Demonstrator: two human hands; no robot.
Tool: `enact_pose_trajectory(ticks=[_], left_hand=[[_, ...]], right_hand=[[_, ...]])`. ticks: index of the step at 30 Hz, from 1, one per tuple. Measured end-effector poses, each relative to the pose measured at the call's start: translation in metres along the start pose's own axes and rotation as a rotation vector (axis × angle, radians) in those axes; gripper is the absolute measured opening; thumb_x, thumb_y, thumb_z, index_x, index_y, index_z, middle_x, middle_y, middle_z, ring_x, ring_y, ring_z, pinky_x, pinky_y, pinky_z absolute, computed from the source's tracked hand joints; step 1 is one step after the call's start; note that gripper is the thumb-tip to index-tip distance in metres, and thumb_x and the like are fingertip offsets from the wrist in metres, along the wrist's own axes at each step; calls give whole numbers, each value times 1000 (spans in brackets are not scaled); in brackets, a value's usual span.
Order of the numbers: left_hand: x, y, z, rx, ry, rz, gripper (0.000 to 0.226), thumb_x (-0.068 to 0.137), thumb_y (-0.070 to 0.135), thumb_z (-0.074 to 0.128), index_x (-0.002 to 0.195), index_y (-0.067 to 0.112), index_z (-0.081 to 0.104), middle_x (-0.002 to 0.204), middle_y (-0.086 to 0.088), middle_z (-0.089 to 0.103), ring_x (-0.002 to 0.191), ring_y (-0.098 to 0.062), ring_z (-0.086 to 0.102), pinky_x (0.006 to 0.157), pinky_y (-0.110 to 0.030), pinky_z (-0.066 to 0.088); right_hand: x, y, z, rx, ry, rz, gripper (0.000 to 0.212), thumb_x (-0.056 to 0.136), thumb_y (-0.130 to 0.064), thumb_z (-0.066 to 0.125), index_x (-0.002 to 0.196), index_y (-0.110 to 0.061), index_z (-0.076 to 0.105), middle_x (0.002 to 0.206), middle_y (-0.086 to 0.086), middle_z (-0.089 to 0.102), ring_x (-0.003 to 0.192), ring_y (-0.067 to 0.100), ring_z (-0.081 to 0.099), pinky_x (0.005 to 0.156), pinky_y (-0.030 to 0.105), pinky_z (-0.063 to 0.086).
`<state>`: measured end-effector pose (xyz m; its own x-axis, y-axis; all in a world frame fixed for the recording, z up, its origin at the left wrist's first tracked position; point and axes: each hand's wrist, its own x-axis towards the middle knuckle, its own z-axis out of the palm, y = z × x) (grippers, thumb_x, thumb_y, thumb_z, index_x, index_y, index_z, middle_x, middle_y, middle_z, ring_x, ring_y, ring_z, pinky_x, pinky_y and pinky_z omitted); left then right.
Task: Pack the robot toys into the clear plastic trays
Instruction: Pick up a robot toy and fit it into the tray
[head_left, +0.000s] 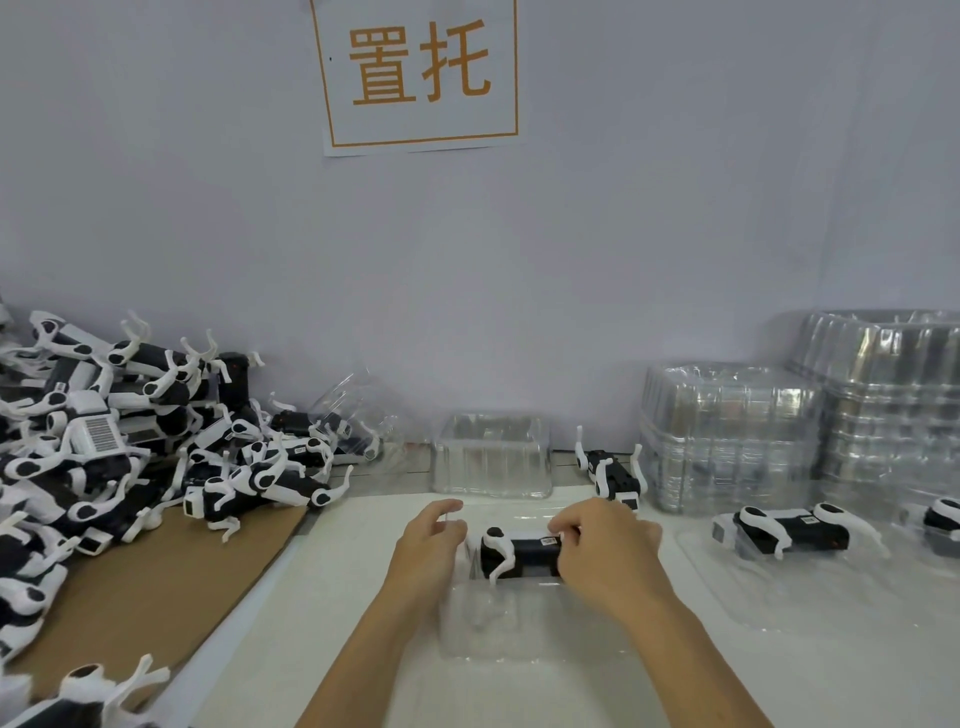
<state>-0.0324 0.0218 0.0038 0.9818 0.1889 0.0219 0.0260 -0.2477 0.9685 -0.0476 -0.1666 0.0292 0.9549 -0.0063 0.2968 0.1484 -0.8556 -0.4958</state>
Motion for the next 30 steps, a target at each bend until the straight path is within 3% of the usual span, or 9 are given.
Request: enact_pose_trajectory(ticks=[3,4,7,9,12,17,24,27,30], left_hand=[[-1,1,0,130,71,131,30,99,20,51,126,31,57,117,4,61,102,-8,57,74,-18,42],[-2,2,-1,202,127,205,31,98,20,53,126,32,56,116,6,61,105,-9,56,74,-17,40],[-10,13,-3,399,196,527,33,95,22,58,126,31,59,115,19,59,118,-7,50,94,-22,37],[-17,21,0,509,20,654,40,90,43,61,130,36,58,127,23,54,128,-2,42,110,-29,32],[-23,27,9,825,-299,513,79,68,88,45,138,50,45,158,18,28,150,-12,11,122,-40,10],[-22,29,8,1020,-382,405,89,60,87,61,140,58,32,166,7,1,152,-27,-12,123,-50,-3],[-21,26,10,1010,-200,435,77,65,90,52,131,52,45,143,6,34,135,-18,24,112,-42,15],[-17,29,-4,819,-177,400,71,64,90,54,123,51,55,127,11,40,125,-10,29,104,-35,21],[-14,33,-18,451,-149,387,50,65,83,61,106,55,64,111,16,58,114,-5,48,94,-27,37]], right_hand=[[3,6,0,114,-3,5,34,88,-11,51,93,-30,78,100,-19,71,96,4,58,96,30,38],[4,8,0,172,2,4,33,86,-10,52,91,-30,78,96,-19,72,91,3,60,96,29,45],[3,10,1,363,24,12,34,89,-9,52,94,-31,77,90,-18,70,82,2,64,81,25,54],[2,10,3,491,73,17,33,92,-9,52,96,-34,73,90,-18,70,80,2,67,71,14,51],[2,8,3,594,162,19,32,94,-10,53,94,-35,73,92,-19,70,91,-5,62,71,5,42],[3,10,-3,776,247,95,33,95,-10,52,91,-35,73,93,-18,71,90,-9,60,74,11,41],[9,21,-2,944,389,299,31,93,-13,53,89,-34,75,93,-18,71,93,-6,59,72,16,39],[10,23,-3,1031,445,387,32,90,-12,53,83,-35,75,90,-15,72,92,4,62,73,22,41],[9,18,0,1078,348,399,32,92,-9,51,90,-31,74,93,-6,73,91,14,65,80,33,48]])
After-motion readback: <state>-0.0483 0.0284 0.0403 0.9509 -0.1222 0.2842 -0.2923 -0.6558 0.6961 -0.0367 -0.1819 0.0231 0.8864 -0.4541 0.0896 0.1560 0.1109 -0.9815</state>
